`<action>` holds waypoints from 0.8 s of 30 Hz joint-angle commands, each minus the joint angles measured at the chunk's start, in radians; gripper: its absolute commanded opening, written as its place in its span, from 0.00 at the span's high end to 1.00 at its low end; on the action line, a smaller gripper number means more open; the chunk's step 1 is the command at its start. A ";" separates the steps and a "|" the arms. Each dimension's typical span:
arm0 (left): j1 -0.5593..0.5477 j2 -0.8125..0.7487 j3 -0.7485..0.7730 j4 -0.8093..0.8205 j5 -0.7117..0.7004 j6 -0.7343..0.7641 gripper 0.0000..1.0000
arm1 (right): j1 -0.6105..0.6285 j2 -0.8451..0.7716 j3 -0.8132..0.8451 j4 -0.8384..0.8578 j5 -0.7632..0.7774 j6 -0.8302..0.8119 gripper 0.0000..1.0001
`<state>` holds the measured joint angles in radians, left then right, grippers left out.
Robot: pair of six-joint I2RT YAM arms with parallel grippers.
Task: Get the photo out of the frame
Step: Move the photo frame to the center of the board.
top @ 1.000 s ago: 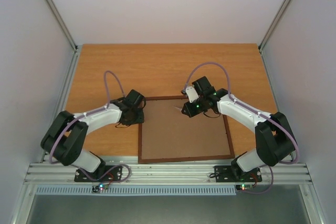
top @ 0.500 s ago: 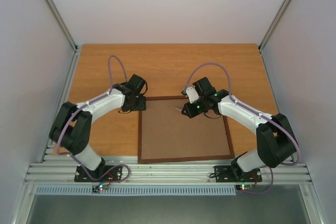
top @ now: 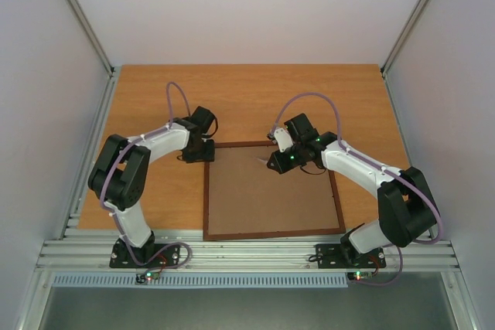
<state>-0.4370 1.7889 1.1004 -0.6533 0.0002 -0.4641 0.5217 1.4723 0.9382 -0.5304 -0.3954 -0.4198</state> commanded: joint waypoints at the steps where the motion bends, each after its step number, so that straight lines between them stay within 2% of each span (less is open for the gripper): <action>1: 0.000 0.009 0.008 0.031 0.036 -0.004 0.50 | -0.006 -0.016 -0.007 0.018 -0.012 -0.010 0.99; 4: 0.001 0.025 0.013 0.030 0.037 -0.011 0.54 | -0.006 -0.014 -0.006 0.021 -0.014 -0.008 0.99; 10: 0.005 0.052 -0.002 0.052 0.047 -0.043 0.78 | -0.006 -0.011 -0.006 0.020 -0.015 -0.010 0.99; 14: 0.050 0.002 -0.069 0.100 0.053 -0.090 0.89 | -0.006 -0.012 -0.006 0.020 -0.016 -0.010 0.99; 16: 0.088 -0.039 -0.112 0.120 0.033 -0.125 0.99 | -0.006 -0.013 -0.005 0.020 -0.019 -0.009 0.99; 24: 0.223 -0.240 -0.361 0.250 0.004 -0.343 1.00 | -0.006 -0.019 -0.005 0.018 -0.028 -0.010 0.99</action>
<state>-0.2722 1.6203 0.8658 -0.4683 0.0608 -0.6193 0.5217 1.4723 0.9379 -0.5228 -0.4046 -0.4206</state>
